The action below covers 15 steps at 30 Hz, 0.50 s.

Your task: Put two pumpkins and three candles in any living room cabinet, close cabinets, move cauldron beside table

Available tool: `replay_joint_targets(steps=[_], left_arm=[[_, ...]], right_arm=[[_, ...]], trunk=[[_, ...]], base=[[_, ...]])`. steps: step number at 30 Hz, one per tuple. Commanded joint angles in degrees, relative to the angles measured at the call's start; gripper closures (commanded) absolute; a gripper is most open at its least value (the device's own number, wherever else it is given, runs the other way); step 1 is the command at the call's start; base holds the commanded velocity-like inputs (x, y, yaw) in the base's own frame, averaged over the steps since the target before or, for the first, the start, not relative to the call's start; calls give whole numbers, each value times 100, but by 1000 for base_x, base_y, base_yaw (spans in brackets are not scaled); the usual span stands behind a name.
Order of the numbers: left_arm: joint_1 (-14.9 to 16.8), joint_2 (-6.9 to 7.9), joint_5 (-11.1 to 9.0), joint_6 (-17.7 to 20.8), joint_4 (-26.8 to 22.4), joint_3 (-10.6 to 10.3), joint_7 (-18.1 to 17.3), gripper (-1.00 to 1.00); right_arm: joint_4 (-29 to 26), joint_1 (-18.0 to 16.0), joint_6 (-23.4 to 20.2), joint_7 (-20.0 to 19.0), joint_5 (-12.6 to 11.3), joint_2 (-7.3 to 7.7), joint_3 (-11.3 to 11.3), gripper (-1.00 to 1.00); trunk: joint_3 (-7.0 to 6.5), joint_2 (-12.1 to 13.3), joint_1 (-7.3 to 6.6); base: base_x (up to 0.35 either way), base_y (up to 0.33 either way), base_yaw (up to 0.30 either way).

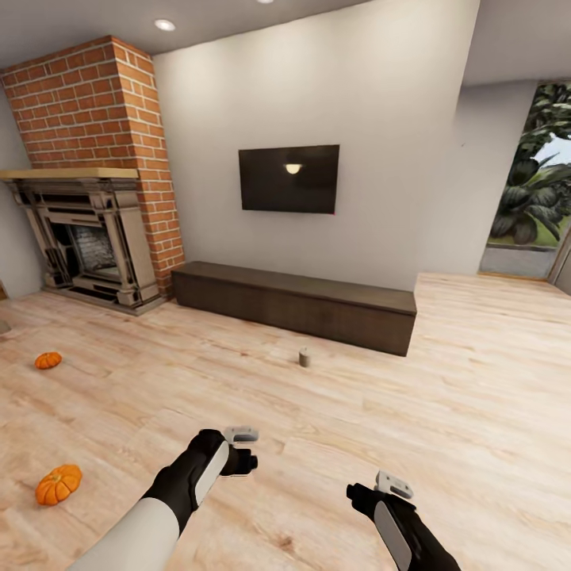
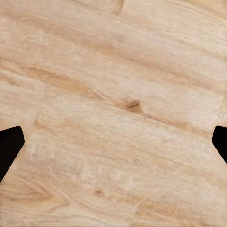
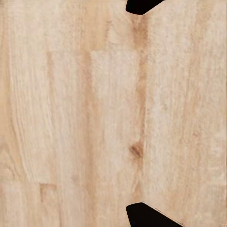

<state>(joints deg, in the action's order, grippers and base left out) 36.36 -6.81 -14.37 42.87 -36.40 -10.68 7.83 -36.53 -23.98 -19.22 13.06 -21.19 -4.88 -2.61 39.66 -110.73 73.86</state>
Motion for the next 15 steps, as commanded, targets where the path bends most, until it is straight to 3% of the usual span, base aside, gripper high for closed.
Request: replay_joint_targets(steps=[1, 8, 15], left_arm=[[3, 4, -63, 20, -8, -22, 52, -100], [3, 1, -66, 20, -8, -22, 52, -100], [3, 4, -54, 19, -8, -29, 52, -100]], right_arm=[[-12, -2, -21, 30, -54, -4, -12, -100], [-5, -2, -19, 30, -68, -4, -12, -100], [20, -2, 129, 23, -68, -4, -12, -100]], trunk=[[6, -3, 3], [6, -3, 3], [6, -3, 3]], base=[[329, 0, 19], [329, 0, 175], [329, 0, 24]])
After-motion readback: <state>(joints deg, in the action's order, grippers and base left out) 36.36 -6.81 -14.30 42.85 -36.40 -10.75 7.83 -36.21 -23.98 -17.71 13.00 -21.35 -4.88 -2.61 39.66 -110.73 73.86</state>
